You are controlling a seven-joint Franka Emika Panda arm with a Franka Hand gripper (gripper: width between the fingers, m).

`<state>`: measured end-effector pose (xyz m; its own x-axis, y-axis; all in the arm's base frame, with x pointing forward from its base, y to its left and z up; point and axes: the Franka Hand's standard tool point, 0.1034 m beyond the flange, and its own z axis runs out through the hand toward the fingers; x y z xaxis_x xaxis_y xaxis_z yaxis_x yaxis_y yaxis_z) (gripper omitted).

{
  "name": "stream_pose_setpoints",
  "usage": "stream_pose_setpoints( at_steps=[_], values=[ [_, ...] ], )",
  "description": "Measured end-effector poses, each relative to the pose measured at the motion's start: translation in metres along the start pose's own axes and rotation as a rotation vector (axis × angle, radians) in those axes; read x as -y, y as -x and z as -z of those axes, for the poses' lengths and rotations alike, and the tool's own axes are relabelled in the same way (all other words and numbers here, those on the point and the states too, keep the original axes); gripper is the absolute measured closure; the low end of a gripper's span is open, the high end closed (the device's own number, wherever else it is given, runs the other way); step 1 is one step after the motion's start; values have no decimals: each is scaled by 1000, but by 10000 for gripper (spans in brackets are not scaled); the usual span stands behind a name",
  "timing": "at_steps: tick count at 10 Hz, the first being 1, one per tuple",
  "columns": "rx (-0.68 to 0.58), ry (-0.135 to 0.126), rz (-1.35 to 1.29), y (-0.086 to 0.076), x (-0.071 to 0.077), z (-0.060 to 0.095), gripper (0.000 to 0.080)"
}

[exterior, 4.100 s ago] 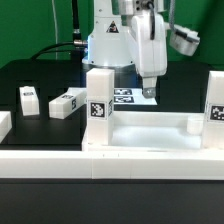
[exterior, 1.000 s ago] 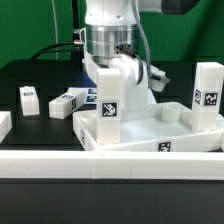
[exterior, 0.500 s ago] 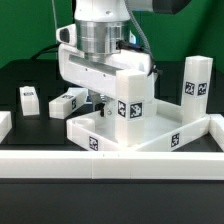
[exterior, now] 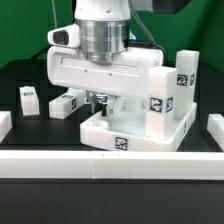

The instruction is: Assemble desk

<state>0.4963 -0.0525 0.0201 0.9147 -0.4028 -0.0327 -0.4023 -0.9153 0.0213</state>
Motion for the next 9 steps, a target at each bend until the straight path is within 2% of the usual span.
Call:
stream_pose_setpoints(
  at_steps=[3,5,9],
  values=[
    [-8,19,211,-5,12,0,736],
    [-12,19,305,-7,20,1,736],
    [-9,26,538,-8,18,1,736]
  ],
)
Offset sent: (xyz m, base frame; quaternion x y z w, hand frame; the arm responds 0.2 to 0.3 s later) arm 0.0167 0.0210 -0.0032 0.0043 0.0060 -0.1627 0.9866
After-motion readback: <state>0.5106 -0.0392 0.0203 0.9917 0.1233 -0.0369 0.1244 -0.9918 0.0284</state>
